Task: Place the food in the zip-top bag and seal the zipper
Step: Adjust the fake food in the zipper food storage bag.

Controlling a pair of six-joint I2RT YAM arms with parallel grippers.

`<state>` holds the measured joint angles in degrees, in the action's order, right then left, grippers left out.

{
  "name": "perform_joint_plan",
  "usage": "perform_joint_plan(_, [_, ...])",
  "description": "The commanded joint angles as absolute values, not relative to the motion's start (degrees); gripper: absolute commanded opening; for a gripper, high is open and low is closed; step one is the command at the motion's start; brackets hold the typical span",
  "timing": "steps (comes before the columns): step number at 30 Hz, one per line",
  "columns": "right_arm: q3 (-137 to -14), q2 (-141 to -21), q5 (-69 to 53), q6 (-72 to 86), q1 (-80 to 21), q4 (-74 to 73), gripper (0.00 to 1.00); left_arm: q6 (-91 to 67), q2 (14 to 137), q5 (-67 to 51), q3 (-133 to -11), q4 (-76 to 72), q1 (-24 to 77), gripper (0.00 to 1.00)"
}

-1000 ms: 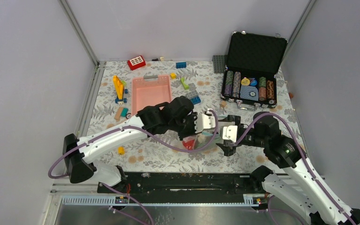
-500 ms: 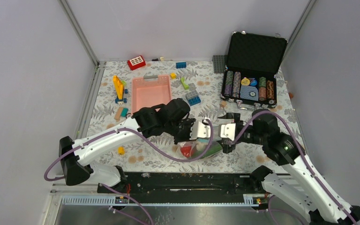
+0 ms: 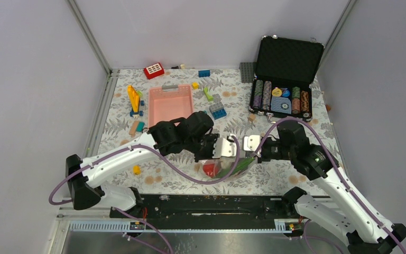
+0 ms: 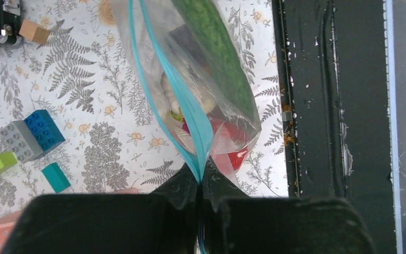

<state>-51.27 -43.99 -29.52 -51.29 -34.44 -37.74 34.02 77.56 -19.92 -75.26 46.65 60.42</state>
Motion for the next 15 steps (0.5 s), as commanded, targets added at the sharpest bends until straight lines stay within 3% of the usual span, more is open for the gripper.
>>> perform_joint_plan(1, [-53.4, -42.8, -29.0, -50.4, -34.2, -38.8, 0.0, 33.9, 74.8, -16.6, -76.4, 43.4, 60.5, 0.02])
perform_joint_plan(3, [-53.4, -42.5, -27.9, -50.0, -34.2, -38.9, 0.0, 32.0, 73.7, -14.7, -75.8, 41.7, 60.5, 0.13])
perform_joint_plan(4, [-53.4, -42.4, -27.5, -49.7, -34.2, -38.9, 0.0, 30.5, 73.1, -14.2, -75.5, 40.7, 60.5, 0.25])
perform_joint_plan(5, [-53.4, -42.5, -27.3, -49.4, -34.2, -38.8, 0.0, 28.9, 72.1, -13.4, -75.3, 39.5, 60.5, 0.5])
perform_joint_plan(6, [-53.3, -42.5, -27.1, -49.0, -34.2, -38.5, 0.0, 27.2, 70.8, -12.1, -74.2, 37.6, 60.5, 0.9])
perform_joint_plan(7, [-53.1, -42.5, -26.9, -48.4, -34.1, -37.9, 0.0, 25.2, 69.3, -10.1, -72.6, 34.4, 60.5, 0.98])
perform_joint_plan(12, [-52.1, -42.5, -26.2, -46.4, -34.1, -36.3, 0.0, 11.7, 58.4, 7.4, -58.3, 13.9, 60.2, 0.99])
perform_joint_plan(15, [-51.9, -42.6, -25.6, -44.7, -34.2, -35.4, 0.0, 3.4, 50.7, 9.4, -47.9, 5.6, 58.2, 0.99])
